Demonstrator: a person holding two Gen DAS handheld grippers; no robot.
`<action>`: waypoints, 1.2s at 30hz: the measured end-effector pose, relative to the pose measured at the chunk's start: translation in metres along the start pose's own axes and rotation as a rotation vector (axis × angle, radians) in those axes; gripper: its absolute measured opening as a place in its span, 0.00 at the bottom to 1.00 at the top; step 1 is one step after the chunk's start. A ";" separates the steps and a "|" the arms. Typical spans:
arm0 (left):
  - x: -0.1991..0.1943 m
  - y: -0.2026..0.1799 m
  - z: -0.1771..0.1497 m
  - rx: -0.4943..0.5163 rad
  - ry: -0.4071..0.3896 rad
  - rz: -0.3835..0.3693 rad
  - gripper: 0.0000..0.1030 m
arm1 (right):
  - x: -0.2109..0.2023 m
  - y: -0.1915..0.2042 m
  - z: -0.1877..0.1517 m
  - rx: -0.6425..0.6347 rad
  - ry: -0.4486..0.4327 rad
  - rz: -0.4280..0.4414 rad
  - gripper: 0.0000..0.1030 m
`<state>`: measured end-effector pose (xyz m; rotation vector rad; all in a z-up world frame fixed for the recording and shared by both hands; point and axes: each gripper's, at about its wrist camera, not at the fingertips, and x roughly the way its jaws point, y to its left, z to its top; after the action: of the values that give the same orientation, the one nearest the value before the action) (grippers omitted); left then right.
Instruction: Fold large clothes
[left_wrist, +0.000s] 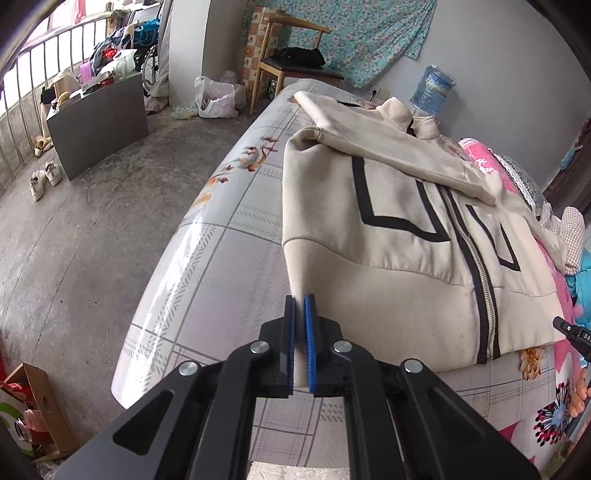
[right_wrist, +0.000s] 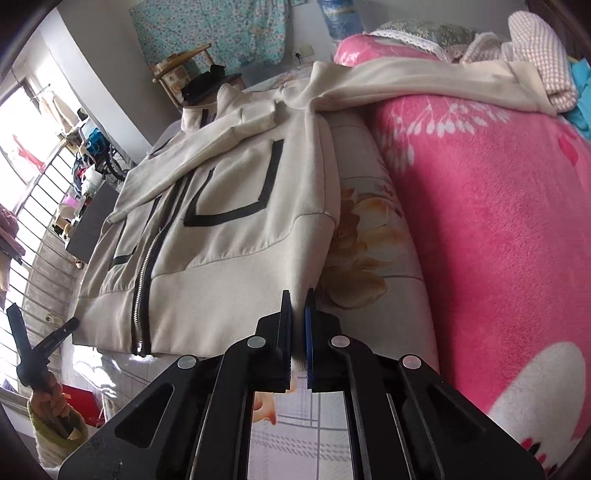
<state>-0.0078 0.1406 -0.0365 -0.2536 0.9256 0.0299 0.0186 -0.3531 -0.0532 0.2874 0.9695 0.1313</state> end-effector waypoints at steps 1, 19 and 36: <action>-0.006 0.000 0.001 0.008 -0.008 -0.002 0.04 | -0.005 0.002 -0.001 -0.006 -0.004 0.002 0.03; -0.028 0.033 -0.056 0.065 0.168 0.041 0.08 | -0.022 -0.016 -0.067 0.074 0.141 -0.038 0.14; -0.051 0.021 0.046 0.069 -0.047 0.072 0.23 | -0.062 -0.012 0.018 0.061 -0.073 -0.062 0.48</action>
<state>-0.0050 0.1761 0.0262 -0.1545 0.8867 0.0695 -0.0011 -0.3821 0.0017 0.3154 0.9096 0.0342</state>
